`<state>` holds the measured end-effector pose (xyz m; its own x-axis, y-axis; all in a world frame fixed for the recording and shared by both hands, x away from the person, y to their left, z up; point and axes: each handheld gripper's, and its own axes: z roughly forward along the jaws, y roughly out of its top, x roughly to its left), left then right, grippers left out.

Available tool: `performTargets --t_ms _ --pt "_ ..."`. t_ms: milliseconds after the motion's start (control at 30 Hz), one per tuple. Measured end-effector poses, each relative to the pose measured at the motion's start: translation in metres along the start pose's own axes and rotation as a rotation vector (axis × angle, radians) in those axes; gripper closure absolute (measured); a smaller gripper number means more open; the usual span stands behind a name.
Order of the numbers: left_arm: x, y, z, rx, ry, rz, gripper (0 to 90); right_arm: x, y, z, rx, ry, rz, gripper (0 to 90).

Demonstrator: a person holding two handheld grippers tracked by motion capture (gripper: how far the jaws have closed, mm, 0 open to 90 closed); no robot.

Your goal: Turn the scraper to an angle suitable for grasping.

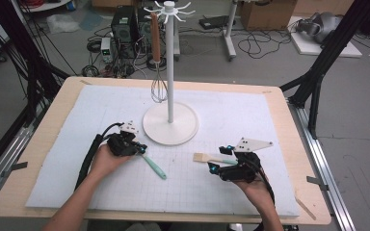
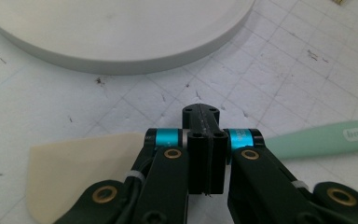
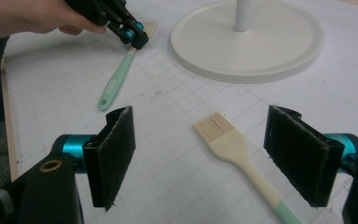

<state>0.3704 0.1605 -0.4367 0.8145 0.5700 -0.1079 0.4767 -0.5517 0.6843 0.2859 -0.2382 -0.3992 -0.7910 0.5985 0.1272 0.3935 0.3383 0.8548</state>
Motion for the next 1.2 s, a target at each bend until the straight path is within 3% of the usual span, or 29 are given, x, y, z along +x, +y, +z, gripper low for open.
performTargets --t_ms 300,467,733,1100,1200 --pt "0.000 -0.003 -0.003 0.004 -0.006 -0.005 89.6 0.001 0.000 0.002 0.002 0.001 -0.005 23.8" --pt "0.005 -0.003 -0.002 -0.018 0.042 -0.011 89.4 0.001 -0.001 0.003 0.006 0.004 -0.007 23.7" --pt "0.010 -0.004 -0.004 -0.026 0.051 -0.036 89.4 0.001 -0.001 0.005 0.016 0.009 -0.001 23.7" --pt "0.006 -0.006 -0.010 0.003 0.043 -0.015 89.4 0.002 -0.002 0.005 0.017 0.010 -0.002 23.7" --pt "0.008 -0.005 -0.009 -0.011 0.061 -0.015 89.3 0.002 -0.002 0.006 0.017 0.012 -0.007 23.7"
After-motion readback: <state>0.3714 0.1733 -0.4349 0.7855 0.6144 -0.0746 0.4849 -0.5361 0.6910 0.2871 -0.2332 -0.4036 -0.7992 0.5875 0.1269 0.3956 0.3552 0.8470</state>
